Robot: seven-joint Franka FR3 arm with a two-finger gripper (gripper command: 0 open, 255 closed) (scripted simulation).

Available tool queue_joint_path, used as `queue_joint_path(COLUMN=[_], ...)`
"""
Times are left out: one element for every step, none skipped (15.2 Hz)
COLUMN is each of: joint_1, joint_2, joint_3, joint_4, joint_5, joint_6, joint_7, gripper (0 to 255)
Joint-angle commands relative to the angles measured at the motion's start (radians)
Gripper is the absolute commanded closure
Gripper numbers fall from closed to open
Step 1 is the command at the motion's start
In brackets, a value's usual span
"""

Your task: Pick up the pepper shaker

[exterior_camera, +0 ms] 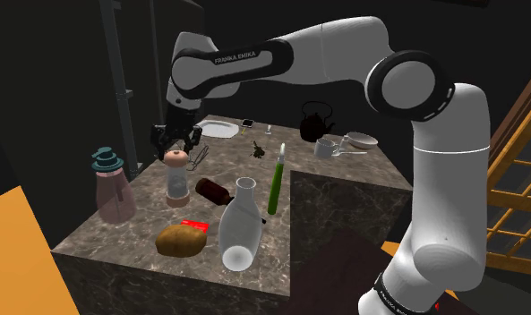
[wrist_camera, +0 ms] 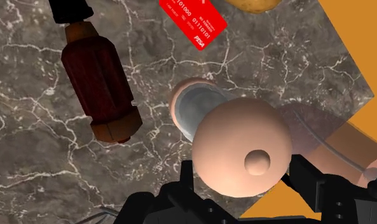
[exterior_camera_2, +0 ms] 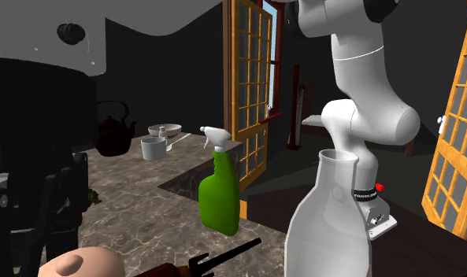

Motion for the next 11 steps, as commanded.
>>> queue_joint_path(joint_1=[0.002,0.002,0.002,0.003,0.003,0.003,0.004,0.004,0.004,0.005,0.005], joint_2=[-0.009,-0.011,-0.013,-0.014,-0.016,-0.017,-0.018,-0.019,-0.019,-0.019,-0.019], joint_3=[0.002,0.002,0.002,0.003,0.003,0.003,0.003,0.003,0.004,0.004,0.004], joint_4=[0.015,0.025,0.036,0.047,0.058,0.07,0.082,0.095,0.107,0.109,0.109], joint_5=[0.001,0.001,0.001,0.001,0.001,0.001,0.001,0.001,0.0,0.0,0.0], joint_6=[-0.023,-0.035,-0.048,-0.06,-0.073,-0.086,-0.099,-0.112,-0.125,-0.127,-0.127], joint_7=[0.005,0.006,0.007,0.009,0.01,0.011,0.012,0.013,0.015,0.015,0.015], gripper=[255,255,255,255,255,255,255,255,255,255,255])
